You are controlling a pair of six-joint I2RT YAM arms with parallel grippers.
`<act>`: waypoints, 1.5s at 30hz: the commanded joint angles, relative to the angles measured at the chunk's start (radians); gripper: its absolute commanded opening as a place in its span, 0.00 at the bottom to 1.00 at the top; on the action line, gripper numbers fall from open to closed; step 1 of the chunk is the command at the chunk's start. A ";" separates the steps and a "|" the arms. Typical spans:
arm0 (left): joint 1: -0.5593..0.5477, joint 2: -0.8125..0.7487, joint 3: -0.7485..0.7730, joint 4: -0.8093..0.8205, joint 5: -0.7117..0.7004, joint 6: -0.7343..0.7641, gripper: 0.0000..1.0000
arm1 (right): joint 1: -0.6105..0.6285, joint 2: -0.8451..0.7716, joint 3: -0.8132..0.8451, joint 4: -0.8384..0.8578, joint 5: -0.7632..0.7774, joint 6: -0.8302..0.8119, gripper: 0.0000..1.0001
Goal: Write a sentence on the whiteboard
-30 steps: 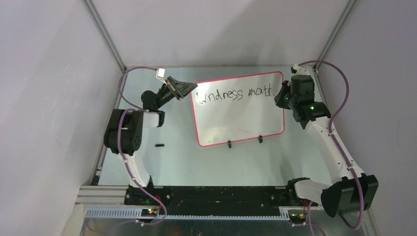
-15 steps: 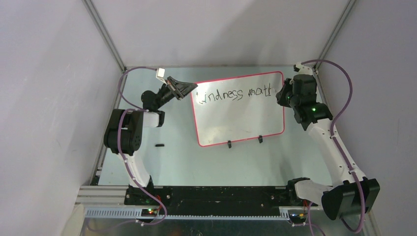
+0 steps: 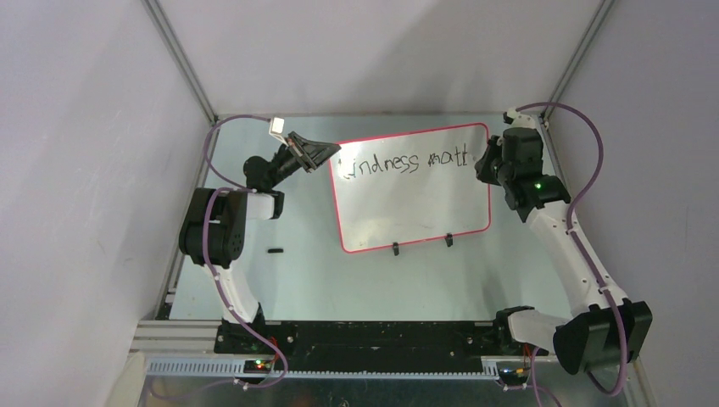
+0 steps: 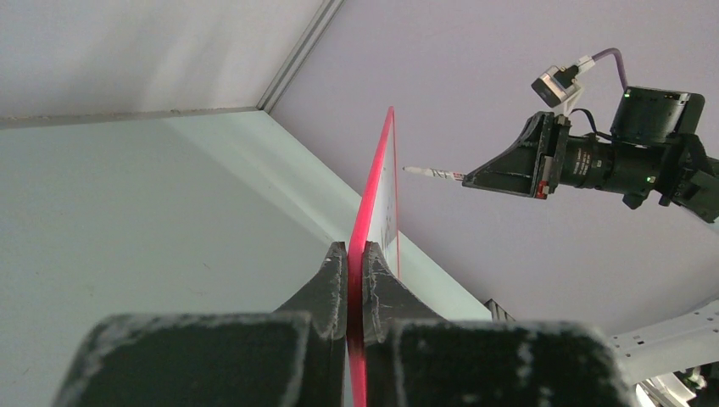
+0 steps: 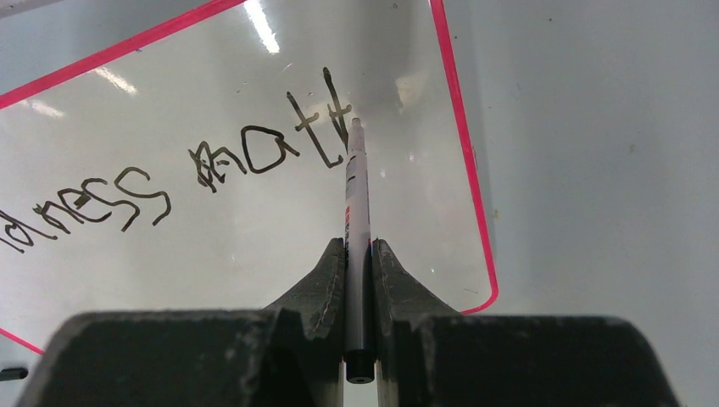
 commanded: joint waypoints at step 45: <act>0.016 -0.014 0.010 0.051 0.017 0.038 0.00 | -0.018 0.055 0.027 0.035 -0.021 0.000 0.00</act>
